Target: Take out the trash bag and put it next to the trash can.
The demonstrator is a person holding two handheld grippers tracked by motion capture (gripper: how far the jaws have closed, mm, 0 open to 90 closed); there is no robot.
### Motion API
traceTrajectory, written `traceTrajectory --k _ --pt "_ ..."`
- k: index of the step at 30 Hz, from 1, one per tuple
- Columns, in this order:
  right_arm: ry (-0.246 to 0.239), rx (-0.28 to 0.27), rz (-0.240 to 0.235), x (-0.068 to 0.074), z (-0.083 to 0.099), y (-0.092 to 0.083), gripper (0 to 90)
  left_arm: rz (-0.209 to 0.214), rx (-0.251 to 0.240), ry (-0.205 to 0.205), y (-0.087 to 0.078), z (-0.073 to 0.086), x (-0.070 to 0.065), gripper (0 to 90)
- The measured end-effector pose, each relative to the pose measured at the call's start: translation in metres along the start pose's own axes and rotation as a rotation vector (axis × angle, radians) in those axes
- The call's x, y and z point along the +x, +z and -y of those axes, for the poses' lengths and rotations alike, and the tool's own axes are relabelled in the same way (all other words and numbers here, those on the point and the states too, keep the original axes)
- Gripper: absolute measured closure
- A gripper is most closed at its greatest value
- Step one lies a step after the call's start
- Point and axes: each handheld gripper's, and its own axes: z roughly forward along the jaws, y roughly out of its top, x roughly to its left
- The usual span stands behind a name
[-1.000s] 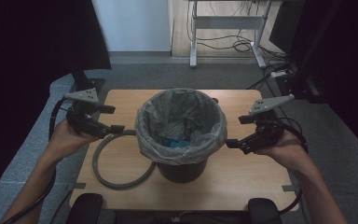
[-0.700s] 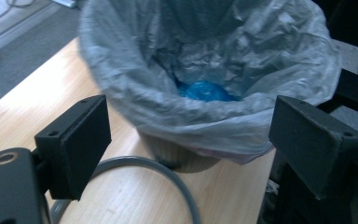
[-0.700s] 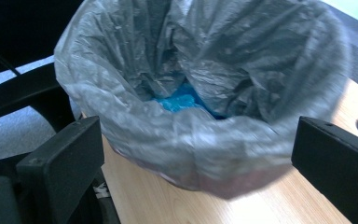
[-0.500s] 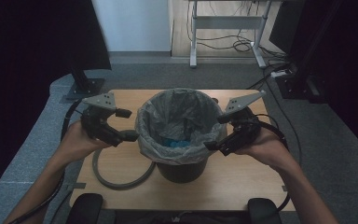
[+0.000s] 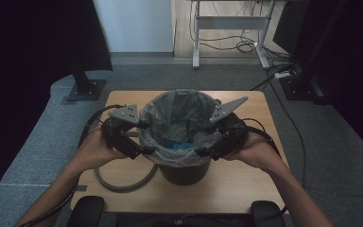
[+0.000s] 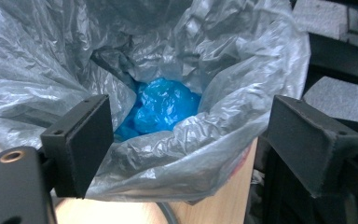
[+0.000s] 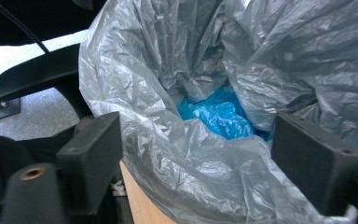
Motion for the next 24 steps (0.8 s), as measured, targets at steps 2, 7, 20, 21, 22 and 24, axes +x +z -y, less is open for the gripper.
traceTrajectory --k 2,7,20,21,22,24 --pt "-0.002 0.006 -0.023 -0.001 0.001 0.003 24.1 -0.001 0.011 0.004 0.004 0.0 0.0 15.9" --pt "-0.013 -0.013 -0.081 0.001 0.003 0.002 43.2 -0.023 0.027 0.027 0.007 0.001 -0.003 25.4" --pt "-0.002 -0.04 -0.166 0.001 0.001 -0.007 86.4 -0.001 0.032 0.082 0.004 -0.003 -0.011 47.1" --pt "-0.003 -0.039 -0.168 0.001 0.001 -0.007 87.2 0.006 0.028 0.09 0.003 -0.003 -0.012 50.4" --pt "-0.003 -0.039 -0.17 0.001 0.001 -0.007 87.8 0.013 0.02 0.092 0.002 -0.003 -0.012 55.1" --pt "-0.005 -0.037 -0.168 0.001 0.0 -0.007 88.1 0.022 0.011 0.09 0.001 -0.004 -0.013 62.6"
